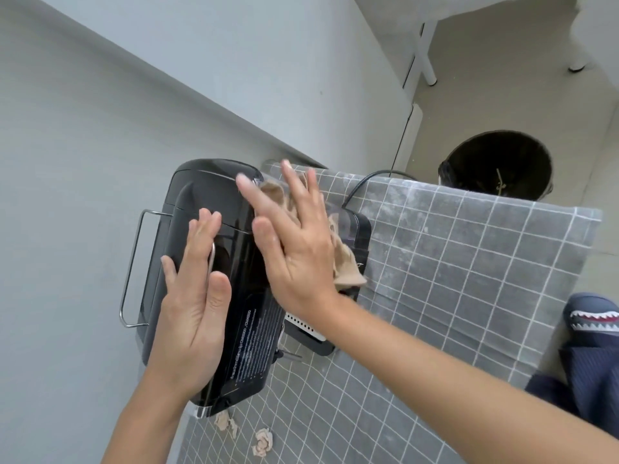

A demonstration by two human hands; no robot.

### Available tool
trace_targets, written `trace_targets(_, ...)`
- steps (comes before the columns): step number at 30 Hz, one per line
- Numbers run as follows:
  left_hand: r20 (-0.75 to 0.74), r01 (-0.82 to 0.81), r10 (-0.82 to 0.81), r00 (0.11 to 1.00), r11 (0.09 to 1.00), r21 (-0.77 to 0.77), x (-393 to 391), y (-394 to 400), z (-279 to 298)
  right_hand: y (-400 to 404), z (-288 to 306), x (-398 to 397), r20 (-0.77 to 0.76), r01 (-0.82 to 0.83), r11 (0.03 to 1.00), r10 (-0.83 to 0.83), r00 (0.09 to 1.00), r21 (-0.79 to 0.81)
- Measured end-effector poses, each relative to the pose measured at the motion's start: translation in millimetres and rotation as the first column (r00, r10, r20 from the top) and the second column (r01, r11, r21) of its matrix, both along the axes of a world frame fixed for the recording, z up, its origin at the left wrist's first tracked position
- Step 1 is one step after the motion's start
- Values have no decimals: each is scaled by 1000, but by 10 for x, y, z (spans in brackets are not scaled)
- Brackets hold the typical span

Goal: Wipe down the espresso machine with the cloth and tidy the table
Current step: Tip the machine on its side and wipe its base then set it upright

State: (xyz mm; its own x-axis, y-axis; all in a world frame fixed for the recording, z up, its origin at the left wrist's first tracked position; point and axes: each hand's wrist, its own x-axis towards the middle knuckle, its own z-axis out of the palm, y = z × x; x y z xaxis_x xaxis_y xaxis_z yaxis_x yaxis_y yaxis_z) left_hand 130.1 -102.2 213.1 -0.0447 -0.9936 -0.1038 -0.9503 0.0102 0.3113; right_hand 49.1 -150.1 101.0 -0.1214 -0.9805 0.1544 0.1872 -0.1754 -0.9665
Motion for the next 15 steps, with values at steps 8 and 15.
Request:
trace_targets(8,29,28,-28,999,1000,-9,-17,0,-11,-600,-775,-140,105,-185,930,160,982,317)
trace_targets(15,30,17,-17,999,1000,5,-2,10,-12,130,-1292,30,-125,-9,876,79,989,483)
